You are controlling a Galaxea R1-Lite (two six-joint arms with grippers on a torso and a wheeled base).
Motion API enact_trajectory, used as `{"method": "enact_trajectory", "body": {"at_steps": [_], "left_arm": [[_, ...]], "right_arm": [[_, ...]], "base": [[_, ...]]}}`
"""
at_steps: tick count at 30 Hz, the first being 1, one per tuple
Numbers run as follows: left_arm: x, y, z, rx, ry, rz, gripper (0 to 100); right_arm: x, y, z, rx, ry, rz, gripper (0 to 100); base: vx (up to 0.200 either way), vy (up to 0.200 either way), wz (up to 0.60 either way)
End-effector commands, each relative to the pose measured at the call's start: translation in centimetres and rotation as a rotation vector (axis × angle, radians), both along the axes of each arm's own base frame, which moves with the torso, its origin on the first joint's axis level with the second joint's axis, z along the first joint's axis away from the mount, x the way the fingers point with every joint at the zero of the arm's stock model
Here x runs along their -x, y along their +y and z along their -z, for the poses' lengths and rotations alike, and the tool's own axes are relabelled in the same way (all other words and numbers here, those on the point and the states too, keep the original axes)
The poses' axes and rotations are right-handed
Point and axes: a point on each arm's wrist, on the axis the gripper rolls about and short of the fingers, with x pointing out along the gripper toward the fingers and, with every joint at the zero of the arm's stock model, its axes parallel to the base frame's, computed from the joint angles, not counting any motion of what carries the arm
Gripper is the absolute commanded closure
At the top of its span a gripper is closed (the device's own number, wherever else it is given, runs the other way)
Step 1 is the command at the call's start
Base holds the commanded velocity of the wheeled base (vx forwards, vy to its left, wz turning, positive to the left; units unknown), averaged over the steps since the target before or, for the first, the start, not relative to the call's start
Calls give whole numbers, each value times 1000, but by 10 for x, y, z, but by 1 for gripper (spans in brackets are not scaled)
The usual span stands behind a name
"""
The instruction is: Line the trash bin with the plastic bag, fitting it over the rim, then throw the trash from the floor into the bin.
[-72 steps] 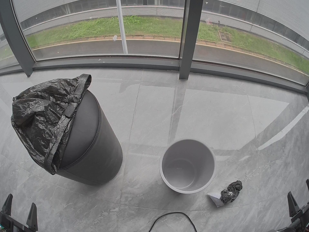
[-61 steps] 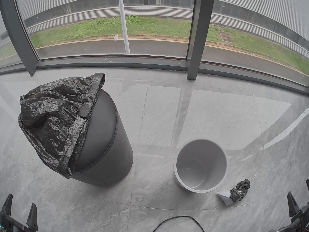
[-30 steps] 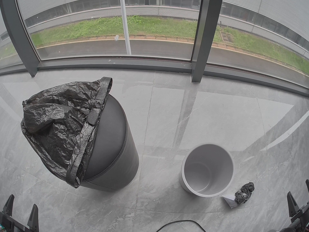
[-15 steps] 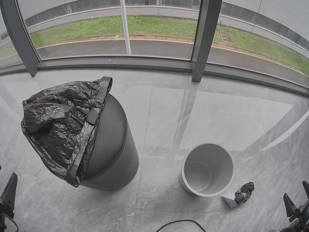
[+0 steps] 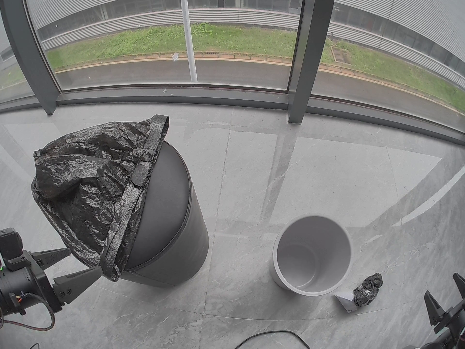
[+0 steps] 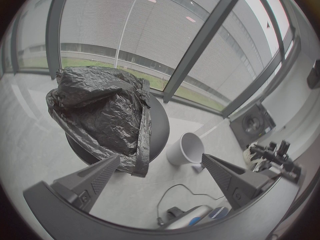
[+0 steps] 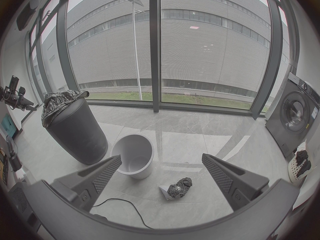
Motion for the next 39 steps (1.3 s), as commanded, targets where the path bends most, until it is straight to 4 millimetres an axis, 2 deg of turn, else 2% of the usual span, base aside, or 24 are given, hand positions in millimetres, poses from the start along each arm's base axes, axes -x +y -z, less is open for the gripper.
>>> {"method": "enact_trajectory", "body": {"at_steps": [1,8,15,20,30,35,39], "left_arm": [[-16,-6,-2,-131,-2,19,0],[-35,-11,-2,-375,-60,53,0],[-34,-22,3,-397,-42,132,0],[-53,-29,7,-348,50,91,0],[-61,-32,18,-326,140,43,0],[-72,-36,17,-359,138,-7,0],[-72,-36,17,-361,136,-11,0]], "right_arm": [[1,0,5,1,-4,4,0],[1,0,5,1,-9,4,0],[2,0,5,1,-10,4,0],[3,0,5,-1,-22,2,0],[5,0,5,-1,-50,2,0],[5,0,6,0,-48,2,0],[5,0,6,0,-50,2,0]], "base": [[0,0,0],[0,0,0],[0,0,0],[0,0,0],[0,0,0],[0,0,0],[0,0,0]]}}
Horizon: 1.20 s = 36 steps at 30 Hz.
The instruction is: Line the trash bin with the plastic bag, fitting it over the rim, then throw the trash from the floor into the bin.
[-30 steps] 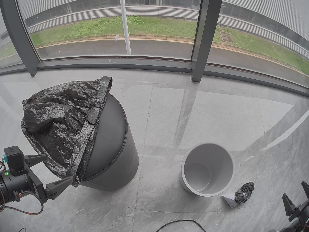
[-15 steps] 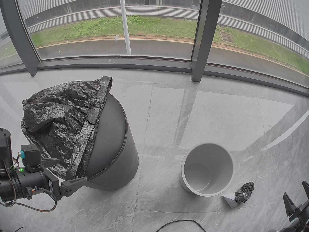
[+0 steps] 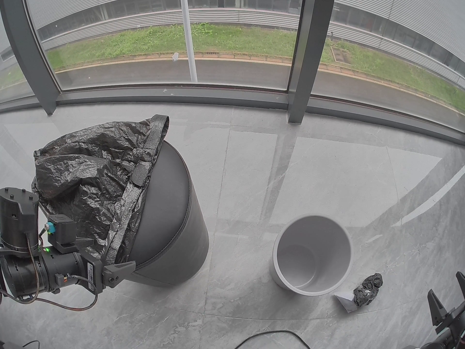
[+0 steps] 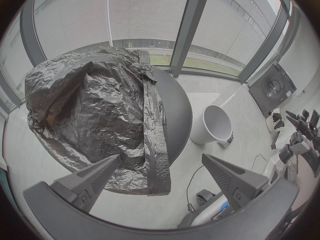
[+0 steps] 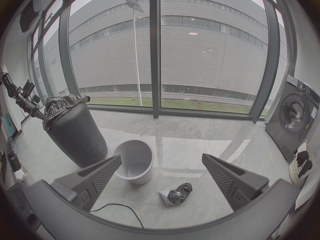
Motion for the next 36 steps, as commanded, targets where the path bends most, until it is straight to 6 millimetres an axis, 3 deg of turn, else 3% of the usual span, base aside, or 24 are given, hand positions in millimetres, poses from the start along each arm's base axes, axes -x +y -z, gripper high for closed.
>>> {"method": "enact_trajectory", "body": {"at_steps": [1,13,14,26,36], "left_arm": [[-1,0,4,-10,16,-1,0],[-8,-1,8,-17,27,-21,0],[-9,0,9,-18,30,-24,100],[-11,0,10,-60,21,-31,100],[1,5,3,-47,-28,-39,100]], "right_arm": [[0,0,5,0,9,0,0],[1,0,5,0,-8,-5,0],[1,0,5,0,-10,-5,0],[2,0,5,0,-20,-5,0],[4,0,5,0,-43,-2,0]], "base": [[0,0,0],[0,0,0],[0,0,0],[0,0,0],[0,0,0]]}}
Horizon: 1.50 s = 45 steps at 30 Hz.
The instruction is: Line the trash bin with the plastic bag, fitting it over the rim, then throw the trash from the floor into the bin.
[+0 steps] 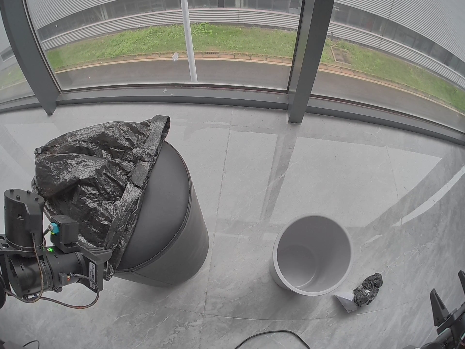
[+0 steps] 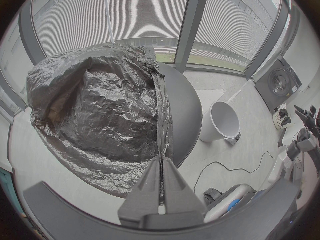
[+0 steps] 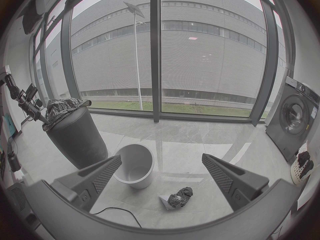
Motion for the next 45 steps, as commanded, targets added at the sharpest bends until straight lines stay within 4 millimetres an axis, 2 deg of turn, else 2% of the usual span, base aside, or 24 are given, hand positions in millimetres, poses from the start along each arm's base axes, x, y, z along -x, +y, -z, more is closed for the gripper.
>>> {"method": "enact_trajectory", "body": {"at_steps": [1,9,16,17,30,45], "left_arm": [[10,4,-3,9,-30,-4,100],[30,20,2,8,-60,-68,100],[29,20,6,6,-56,-74,100],[28,20,6,8,-62,-74,0],[30,21,16,-11,-24,-72,0],[14,17,23,-20,26,-82,0]], "right_arm": [[0,0,5,0,5,1,0],[0,0,5,2,-1,0,0],[0,0,5,2,3,0,0],[0,0,5,2,3,0,0],[1,0,5,0,-6,0,0],[1,0,5,0,-14,1,0]], "base": [[0,0,0],[0,0,0],[0,0,0],[0,0,0],[0,0,0],[0,0,0]]}}
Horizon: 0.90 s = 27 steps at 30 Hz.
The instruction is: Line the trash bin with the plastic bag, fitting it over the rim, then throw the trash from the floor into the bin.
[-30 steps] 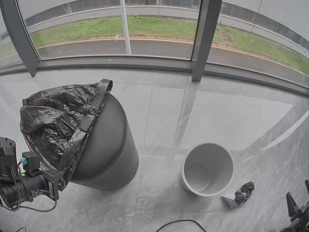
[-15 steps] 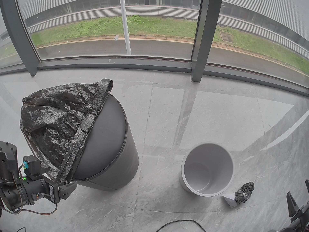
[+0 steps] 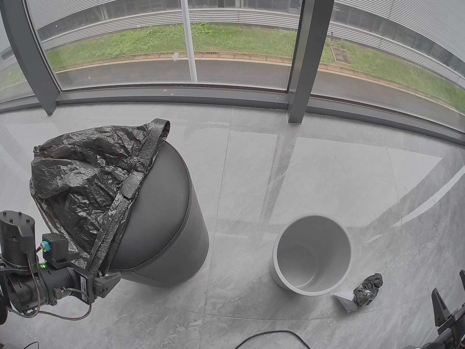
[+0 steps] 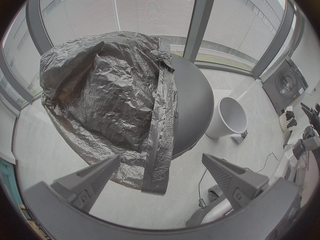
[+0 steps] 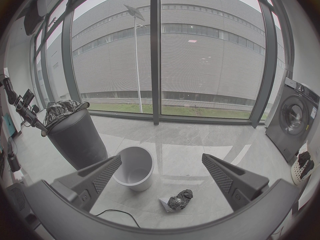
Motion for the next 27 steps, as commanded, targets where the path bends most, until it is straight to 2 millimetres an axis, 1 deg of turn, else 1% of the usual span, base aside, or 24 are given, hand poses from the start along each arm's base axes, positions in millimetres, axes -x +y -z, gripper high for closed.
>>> {"method": "enact_trajectory", "body": {"at_steps": [1,4,5,16,22,27], "left_arm": [[-9,0,4,-7,22,-17,0],[-12,1,4,-9,25,-26,0],[-13,1,4,-11,29,-27,100],[-13,1,2,-5,18,-25,100],[-6,3,-4,6,-24,-26,100],[-1,4,-14,11,-85,-19,100]], "right_arm": [[-1,0,5,0,14,-1,0],[-1,0,5,0,16,-2,0],[-1,0,4,0,17,-1,0],[-2,0,4,0,31,-4,0],[-4,0,4,1,50,-4,0],[-4,0,4,0,51,-5,0]], "base": [[0,0,0],[0,0,0],[0,0,0],[0,0,0],[0,0,0],[0,0,0]]}}
